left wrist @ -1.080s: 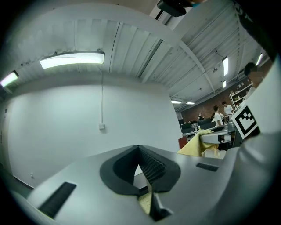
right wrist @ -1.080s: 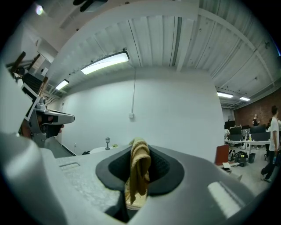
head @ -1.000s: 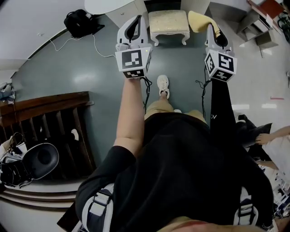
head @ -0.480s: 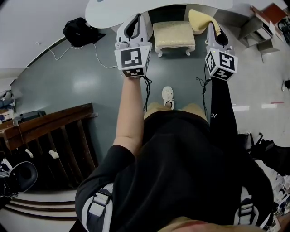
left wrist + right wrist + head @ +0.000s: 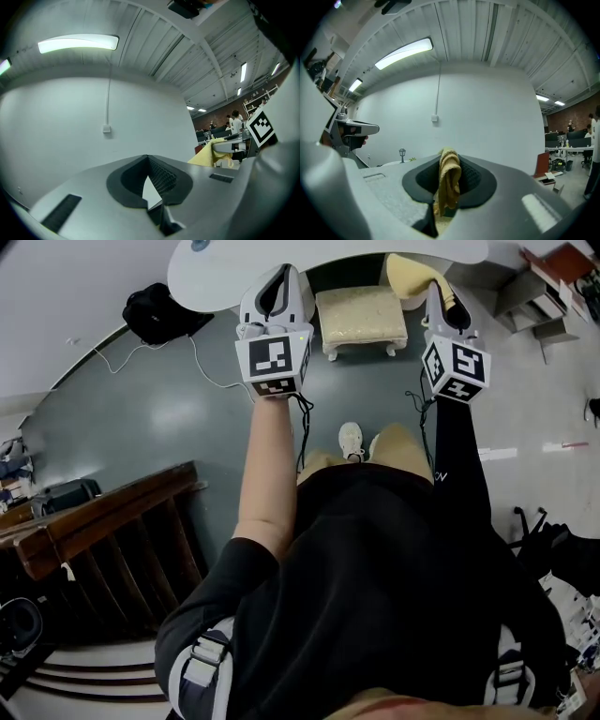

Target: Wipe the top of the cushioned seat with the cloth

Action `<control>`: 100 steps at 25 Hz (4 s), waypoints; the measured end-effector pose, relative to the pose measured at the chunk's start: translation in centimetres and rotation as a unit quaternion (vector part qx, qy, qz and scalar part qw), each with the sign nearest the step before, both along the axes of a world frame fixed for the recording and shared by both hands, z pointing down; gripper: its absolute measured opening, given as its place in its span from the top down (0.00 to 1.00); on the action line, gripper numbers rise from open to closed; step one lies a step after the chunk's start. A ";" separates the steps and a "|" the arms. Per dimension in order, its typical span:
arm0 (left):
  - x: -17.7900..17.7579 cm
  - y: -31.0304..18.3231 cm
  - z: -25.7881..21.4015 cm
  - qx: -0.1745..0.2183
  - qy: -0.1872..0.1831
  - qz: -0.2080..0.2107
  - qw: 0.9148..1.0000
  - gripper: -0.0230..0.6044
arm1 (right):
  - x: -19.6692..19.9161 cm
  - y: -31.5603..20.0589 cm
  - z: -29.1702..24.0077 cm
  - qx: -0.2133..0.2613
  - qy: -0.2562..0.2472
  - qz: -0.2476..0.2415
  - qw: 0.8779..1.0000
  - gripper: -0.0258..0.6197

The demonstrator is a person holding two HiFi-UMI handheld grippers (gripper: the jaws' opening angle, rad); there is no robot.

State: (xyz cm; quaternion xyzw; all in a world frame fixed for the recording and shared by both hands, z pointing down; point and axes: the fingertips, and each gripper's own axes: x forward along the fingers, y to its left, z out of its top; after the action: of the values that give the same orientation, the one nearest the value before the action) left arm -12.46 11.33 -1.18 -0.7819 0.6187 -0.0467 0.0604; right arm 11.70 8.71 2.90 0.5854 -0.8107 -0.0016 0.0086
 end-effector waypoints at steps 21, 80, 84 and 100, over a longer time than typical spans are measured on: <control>0.7 -13.4 9.4 -0.075 -0.008 -0.031 0.997 0.95 | -1.1 -14.5 10.7 -0.107 -0.002 -0.064 0.992 0.87; -1.3 -22.1 43.9 -0.241 0.034 0.009 0.970 0.95 | -12.8 -26.0 59.1 -0.500 -0.070 -0.046 0.862 0.87; 0.7 -23.0 44.5 -0.240 0.029 0.026 0.970 0.95 | -7.7 -26.7 59.8 -0.495 -0.059 -0.008 0.867 0.87; 5.3 -23.5 44.6 -0.244 0.021 0.055 0.968 0.95 | 12.7 -27.3 59.3 -0.471 0.010 0.173 0.865 0.87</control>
State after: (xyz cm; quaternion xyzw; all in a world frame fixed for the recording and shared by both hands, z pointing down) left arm -7.20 -12.13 43.45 -0.8068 0.5456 -0.1760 -0.1428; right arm 24.45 -18.63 62.18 0.6426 -0.6003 0.3761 0.2918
